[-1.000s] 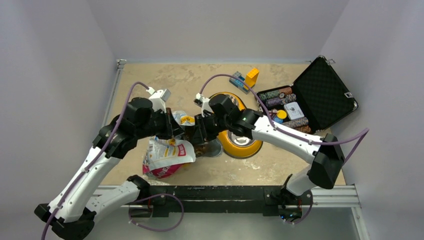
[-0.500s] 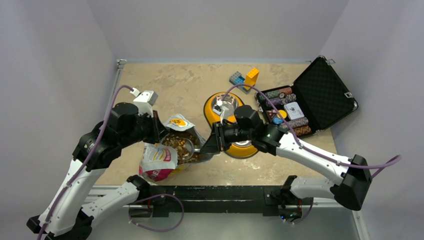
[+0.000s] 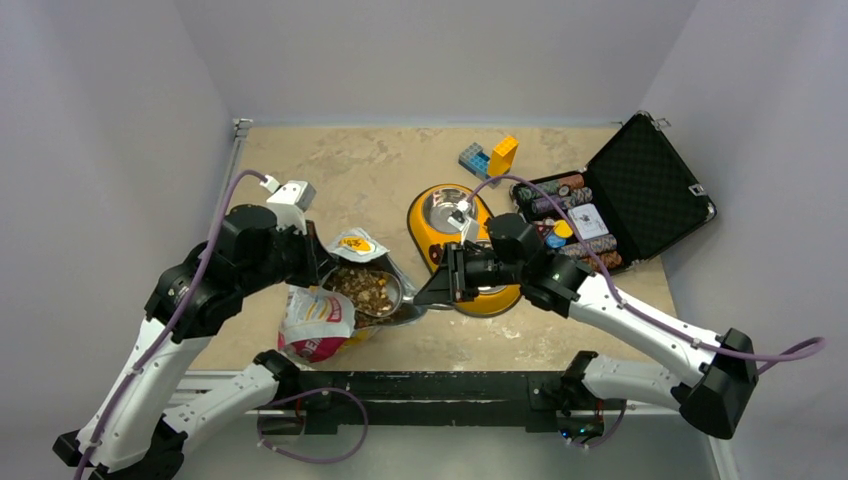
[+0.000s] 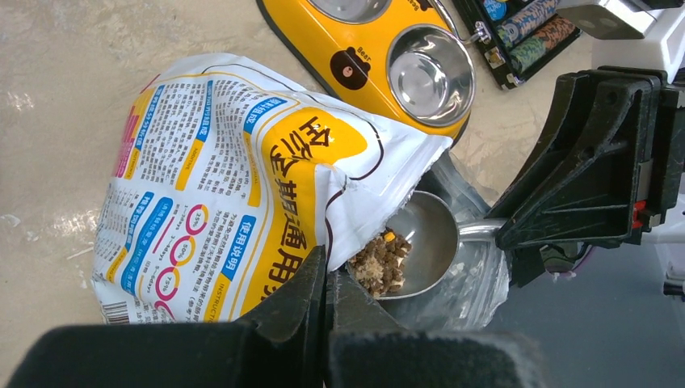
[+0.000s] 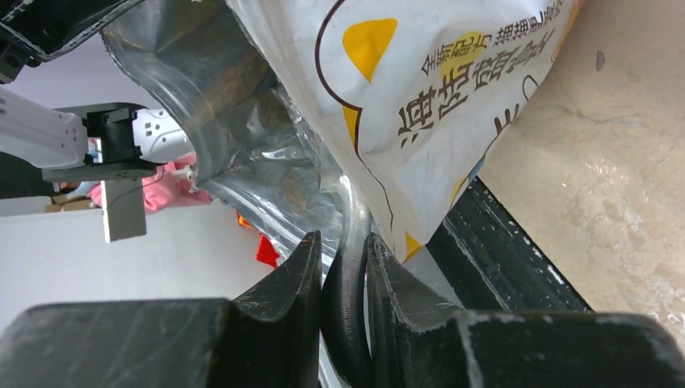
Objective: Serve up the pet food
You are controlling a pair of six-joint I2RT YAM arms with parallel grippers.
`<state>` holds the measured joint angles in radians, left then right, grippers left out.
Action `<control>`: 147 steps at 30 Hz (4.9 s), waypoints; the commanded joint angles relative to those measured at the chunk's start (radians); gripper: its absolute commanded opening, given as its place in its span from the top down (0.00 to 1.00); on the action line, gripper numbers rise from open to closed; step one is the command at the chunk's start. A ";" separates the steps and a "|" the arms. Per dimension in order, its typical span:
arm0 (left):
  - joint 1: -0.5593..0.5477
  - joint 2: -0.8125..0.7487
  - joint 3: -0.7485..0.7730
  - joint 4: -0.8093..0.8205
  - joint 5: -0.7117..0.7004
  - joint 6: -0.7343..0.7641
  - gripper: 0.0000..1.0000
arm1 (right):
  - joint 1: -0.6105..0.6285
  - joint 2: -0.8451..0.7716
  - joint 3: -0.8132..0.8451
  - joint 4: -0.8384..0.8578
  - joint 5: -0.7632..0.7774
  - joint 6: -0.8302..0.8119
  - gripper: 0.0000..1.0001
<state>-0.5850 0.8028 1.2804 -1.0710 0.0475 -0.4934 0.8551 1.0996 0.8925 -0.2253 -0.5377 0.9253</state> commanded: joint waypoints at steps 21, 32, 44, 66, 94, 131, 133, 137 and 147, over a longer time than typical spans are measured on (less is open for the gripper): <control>-0.006 0.046 -0.022 0.181 0.172 -0.043 1.00 | -0.019 0.031 0.113 -0.110 -0.055 0.120 1.00; -0.006 0.031 0.008 0.144 0.084 -0.010 1.00 | -0.115 -0.146 -0.022 -0.081 -0.133 0.167 1.00; -0.006 0.003 0.025 0.109 -0.043 -0.030 1.00 | -0.147 -0.304 -0.109 -0.036 -0.122 0.261 1.00; -0.006 0.026 0.019 0.173 0.030 -0.060 1.00 | -0.117 -0.137 0.017 -0.027 -0.070 0.270 1.00; -0.006 0.090 0.013 0.225 0.147 -0.096 1.00 | 0.221 0.404 0.311 -0.294 0.052 -0.213 0.84; -0.005 -0.023 -0.078 0.167 0.171 0.011 1.00 | 0.153 0.104 0.245 -0.402 0.068 -0.121 1.00; -0.006 -0.013 -0.070 0.167 0.167 0.008 1.00 | 0.147 0.085 0.203 -0.380 0.067 -0.097 1.00; -0.006 -0.004 -0.060 0.170 0.154 0.000 1.00 | 0.147 0.072 0.213 -0.383 0.090 -0.096 1.00; -0.005 0.022 -0.009 0.163 0.065 -0.086 1.00 | 0.198 -0.041 0.175 -0.351 0.332 -0.251 1.00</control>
<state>-0.5903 0.8192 1.1908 -0.9527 0.1596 -0.5251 1.0298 1.1408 1.0756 -0.6518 -0.3492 0.7559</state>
